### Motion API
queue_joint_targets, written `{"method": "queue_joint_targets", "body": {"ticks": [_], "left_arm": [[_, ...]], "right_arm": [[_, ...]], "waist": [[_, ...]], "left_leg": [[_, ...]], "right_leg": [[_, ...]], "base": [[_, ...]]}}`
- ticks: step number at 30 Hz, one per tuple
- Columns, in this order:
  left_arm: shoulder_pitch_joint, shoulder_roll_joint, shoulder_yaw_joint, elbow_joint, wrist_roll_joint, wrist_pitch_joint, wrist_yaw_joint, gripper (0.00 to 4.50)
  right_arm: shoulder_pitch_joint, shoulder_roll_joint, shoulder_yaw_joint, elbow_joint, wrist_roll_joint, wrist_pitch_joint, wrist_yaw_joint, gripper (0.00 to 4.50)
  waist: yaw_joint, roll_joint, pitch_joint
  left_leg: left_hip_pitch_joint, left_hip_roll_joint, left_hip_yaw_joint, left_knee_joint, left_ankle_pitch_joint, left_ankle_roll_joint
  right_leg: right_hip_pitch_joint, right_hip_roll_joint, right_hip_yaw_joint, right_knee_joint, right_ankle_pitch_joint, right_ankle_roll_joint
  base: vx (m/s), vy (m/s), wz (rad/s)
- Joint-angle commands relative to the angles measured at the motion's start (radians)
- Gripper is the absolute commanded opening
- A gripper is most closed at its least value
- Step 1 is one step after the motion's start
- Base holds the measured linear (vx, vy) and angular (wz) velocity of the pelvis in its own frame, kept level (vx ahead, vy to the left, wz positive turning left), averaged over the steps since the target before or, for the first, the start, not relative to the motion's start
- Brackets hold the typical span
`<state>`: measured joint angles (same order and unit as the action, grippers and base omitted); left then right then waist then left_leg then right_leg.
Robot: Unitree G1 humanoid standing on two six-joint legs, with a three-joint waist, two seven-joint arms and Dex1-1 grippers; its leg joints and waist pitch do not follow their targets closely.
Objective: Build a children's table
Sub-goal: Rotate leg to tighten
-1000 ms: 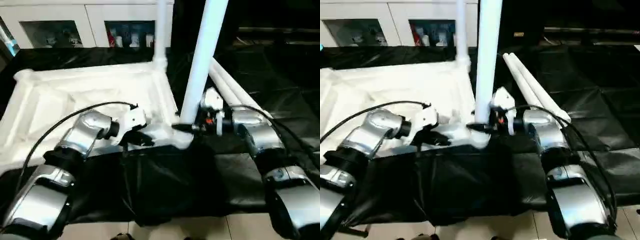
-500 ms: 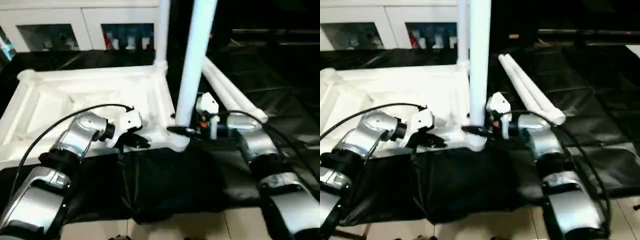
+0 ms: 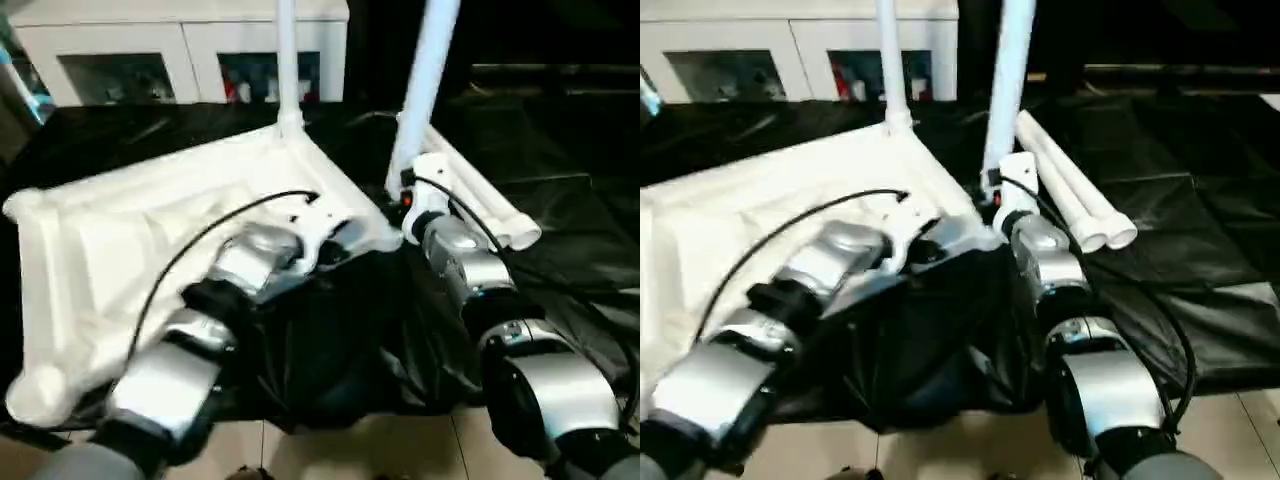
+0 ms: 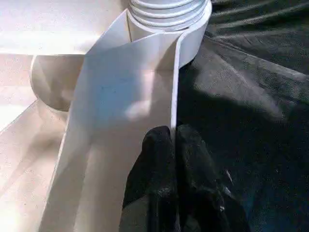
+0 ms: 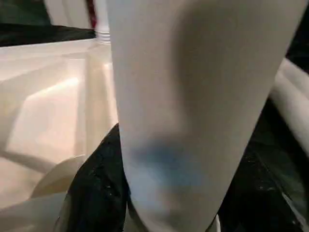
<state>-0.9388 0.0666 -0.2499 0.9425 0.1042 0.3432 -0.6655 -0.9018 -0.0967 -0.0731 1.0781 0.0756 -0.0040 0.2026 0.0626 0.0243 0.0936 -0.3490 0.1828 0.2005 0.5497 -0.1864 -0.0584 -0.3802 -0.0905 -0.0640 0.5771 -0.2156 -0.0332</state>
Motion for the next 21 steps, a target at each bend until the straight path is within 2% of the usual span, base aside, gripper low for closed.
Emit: {"method": "queue_joint_targets", "body": {"ticks": [1,2,4,8,9,11,13,21], "left_arm": [[-0.041,-0.023,0.028,0.008,-0.001,-0.004,0.103,0.0],[-0.049,-0.021,0.034,0.022,-0.002,-0.005,0.117,0.0],[-0.054,-0.02,0.037,0.032,-0.002,-0.005,0.126,0.0],[-0.058,-0.007,0.042,0.039,0.002,-0.002,0.125,0.0],[-0.056,-0.003,0.042,0.036,0.004,-0.004,0.118,0.0],[-0.055,-0.003,0.042,0.037,0.005,-0.007,0.116,0.0],[-0.055,0.0,0.042,0.039,0.004,-0.015,0.104,0.0],[-0.051,0.004,0.023,0.034,0.007,-0.04,0.046,0.0]], "right_arm": [[0.092,0.081,0.037,0.168,-0.018,0.123,0.007,1.9],[0.09,0.088,0.038,0.17,-0.023,0.121,0.013,1.9],[0.087,0.091,0.035,0.176,-0.028,0.118,0.012,1.9],[0.085,0.096,0.03,0.188,-0.035,0.111,0.006,1.9],[0.084,0.097,0.029,0.191,-0.034,0.11,0.012,1.9],[0.084,0.098,0.028,0.193,-0.035,0.109,0.017,1.9],[0.079,0.099,0.028,0.194,-0.039,0.11,0.025,1.9],[0.065,0.093,0.016,0.2,-0.054,0.111,0.038,1.9]], "waist": [[0.0,0.008,-0.035],[-0.001,0.005,-0.035],[-0.001,0.005,-0.037],[-0.001,0.006,-0.035],[-0.001,0.01,-0.036],[-0.001,0.007,-0.036],[-0.001,0.01,-0.036],[-0.001,0.01,-0.034]], "left_leg": [[0.019,0.049,-0.029,-0.08,-0.365,0.002],[0.012,0.047,-0.033,-0.083,-0.369,0.008],[0.009,0.049,-0.036,-0.084,-0.366,0.01],[0.012,0.048,-0.038,-0.085,-0.399,0.009],[0.011,0.048,-0.041,-0.087,-0.404,0.007],[0.012,0.049,-0.041,-0.088,-0.41,0.005],[0.013,0.049,-0.041,-0.087,-0.417,0.002],[0.013,0.049,-0.043,-0.089,-0.441,0.0]], "right_leg": [[0.005,-0.066,0.048,-0.093,-0.373,-0.172],[0.01,-0.068,0.046,-0.093,-0.392,-0.162],[0.011,-0.07,0.046,-0.093,-0.389,-0.154],[0.007,-0.073,0.046,-0.1,-0.441,-0.143],[0.008,-0.074,0.046,-0.1,-0.449,-0.138],[0.006,-0.072,0.046,-0.1,-0.445,-0.136],[0.005,-0.073,0.047,-0.1,-0.441,-0.139],[0.001,-0.074,0.047,-0.104,-0.474,-0.13]], "base": [[0.0,0.0,0.0],[0.0,0.0,0.0],[0.0,0.0,0.0],[0.0,0.0,0.0],[0.0,0.0,0.0],[0.0,0.0,0.0],[0.0,0.0,0.0],[0.0,0.0,0.0]]}}
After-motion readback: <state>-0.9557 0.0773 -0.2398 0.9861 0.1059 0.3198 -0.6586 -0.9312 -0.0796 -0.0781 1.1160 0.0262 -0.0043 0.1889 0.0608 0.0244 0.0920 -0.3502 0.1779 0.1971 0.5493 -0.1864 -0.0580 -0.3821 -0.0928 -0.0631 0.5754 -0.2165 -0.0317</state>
